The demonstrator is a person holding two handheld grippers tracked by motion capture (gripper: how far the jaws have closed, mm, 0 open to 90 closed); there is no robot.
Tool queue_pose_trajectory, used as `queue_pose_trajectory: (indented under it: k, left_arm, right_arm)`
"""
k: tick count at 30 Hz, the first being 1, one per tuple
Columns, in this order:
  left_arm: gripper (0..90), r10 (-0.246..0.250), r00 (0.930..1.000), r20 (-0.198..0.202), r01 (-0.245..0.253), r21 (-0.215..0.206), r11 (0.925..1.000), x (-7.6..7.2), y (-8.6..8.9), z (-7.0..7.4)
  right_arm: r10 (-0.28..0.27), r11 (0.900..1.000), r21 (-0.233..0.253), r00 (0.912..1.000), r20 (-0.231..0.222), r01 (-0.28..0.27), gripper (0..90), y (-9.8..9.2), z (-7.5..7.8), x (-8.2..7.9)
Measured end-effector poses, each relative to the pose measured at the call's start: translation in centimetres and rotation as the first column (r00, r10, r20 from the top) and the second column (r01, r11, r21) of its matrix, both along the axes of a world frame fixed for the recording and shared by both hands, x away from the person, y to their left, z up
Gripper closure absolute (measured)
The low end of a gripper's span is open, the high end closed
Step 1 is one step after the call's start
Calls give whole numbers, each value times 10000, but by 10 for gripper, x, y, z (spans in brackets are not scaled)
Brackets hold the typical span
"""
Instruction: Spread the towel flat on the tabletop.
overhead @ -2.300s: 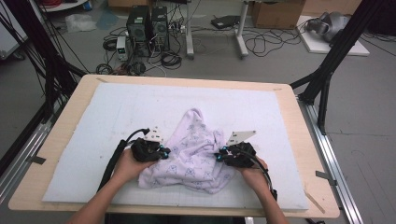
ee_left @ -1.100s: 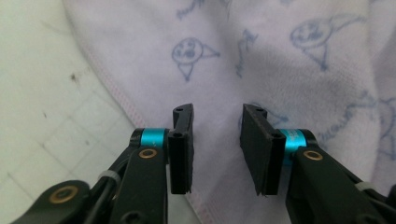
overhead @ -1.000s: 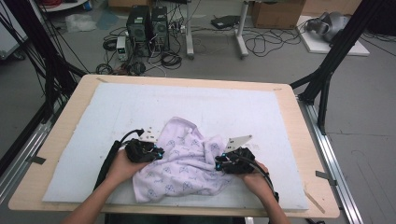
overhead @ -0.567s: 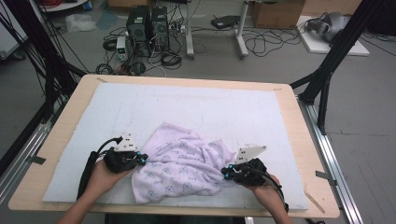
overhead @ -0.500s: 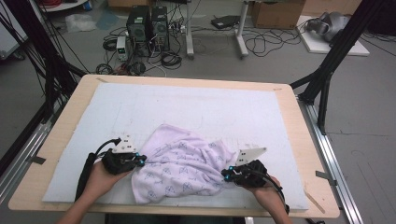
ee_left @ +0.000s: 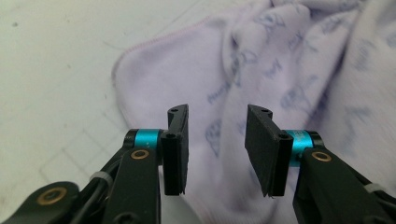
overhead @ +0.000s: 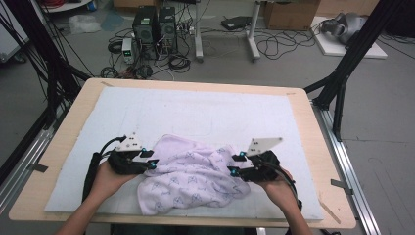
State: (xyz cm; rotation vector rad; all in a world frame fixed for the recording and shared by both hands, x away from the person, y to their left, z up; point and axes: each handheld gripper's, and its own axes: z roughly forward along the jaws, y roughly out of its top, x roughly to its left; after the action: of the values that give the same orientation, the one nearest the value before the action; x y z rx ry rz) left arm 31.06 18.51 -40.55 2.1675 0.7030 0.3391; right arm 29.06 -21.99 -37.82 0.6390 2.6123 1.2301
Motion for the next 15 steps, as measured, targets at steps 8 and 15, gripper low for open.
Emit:
queue_pose_trajectory:
  k: [8,15]
  left_arm:
    - [696,400,9960,-804,-309,1114,9933,33,-24,-29]
    - [884,502,9973,-545,-436,1163,9923,29,-18,-24]
  right_arm:
    - [-256,9889,-1474,9991,-337,204,560,29,-44,52]
    - [-85,9948,-1019,9982,-593,24,857,17,-44,48]
